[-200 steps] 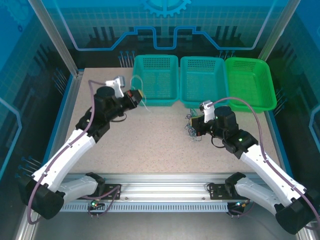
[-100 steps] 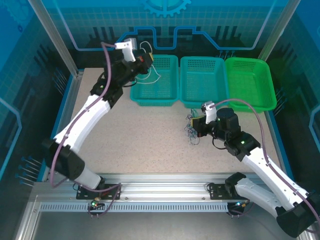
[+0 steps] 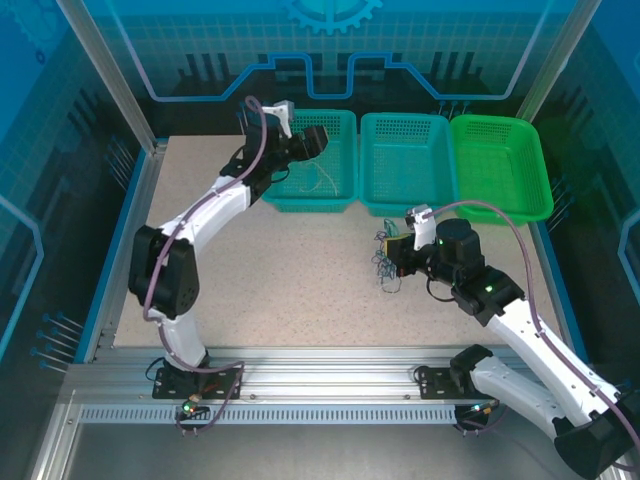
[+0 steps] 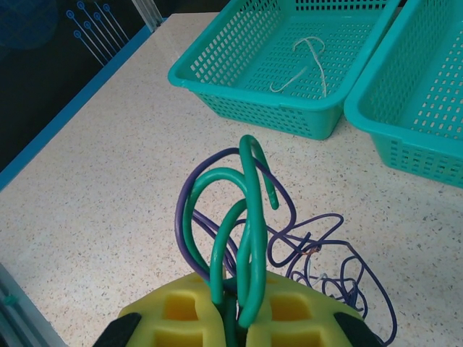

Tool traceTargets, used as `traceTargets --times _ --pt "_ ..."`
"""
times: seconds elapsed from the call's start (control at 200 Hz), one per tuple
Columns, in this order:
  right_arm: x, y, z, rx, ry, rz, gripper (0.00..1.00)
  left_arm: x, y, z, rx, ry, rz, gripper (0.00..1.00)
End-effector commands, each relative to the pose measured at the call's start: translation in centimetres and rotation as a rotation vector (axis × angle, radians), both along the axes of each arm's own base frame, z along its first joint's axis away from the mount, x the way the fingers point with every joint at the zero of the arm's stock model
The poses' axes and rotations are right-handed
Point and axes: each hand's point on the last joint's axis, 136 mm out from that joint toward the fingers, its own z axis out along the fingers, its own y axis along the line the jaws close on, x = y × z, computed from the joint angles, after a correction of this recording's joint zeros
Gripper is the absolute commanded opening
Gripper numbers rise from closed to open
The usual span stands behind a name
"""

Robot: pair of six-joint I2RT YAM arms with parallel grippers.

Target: Untangle the cables

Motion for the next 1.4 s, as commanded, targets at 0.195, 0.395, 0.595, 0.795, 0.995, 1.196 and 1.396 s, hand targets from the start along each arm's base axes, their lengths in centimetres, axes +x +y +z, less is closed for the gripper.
traceTargets --times 0.195,0.395,0.595,0.795,0.995,1.196,1.396 --pt "0.7 1.5 0.5 0.058 0.003 0.038 0.0 -14.6 -3.5 10.2 -0.073 -0.354 -0.433 0.82" --pt "0.9 3.1 2.1 0.14 -0.019 0.122 0.0 -24.6 -7.6 5.8 0.133 -0.439 -0.692 0.83" --pt "1.0 3.3 3.6 0.263 -0.013 0.175 0.0 -28.4 -8.0 -1.4 0.175 -0.394 -0.776 0.84" --pt "1.4 2.8 5.1 0.391 0.019 0.194 0.0 -28.0 -7.5 -8.0 0.179 -0.272 -0.736 0.85" --pt "2.0 2.3 4.9 0.382 0.044 0.152 0.0 -24.8 -8.0 -11.6 0.175 -0.124 -0.643 0.84" --pt "1.7 2.2 5.2 0.408 0.039 0.15 0.0 -22.8 -10.6 -14.5 0.104 -0.045 -0.69 0.83" --pt "1.4 2.0 6.6 0.447 0.022 0.148 0.0 -21.1 -12.1 -18.1 0.021 0.046 -0.682 0.76"
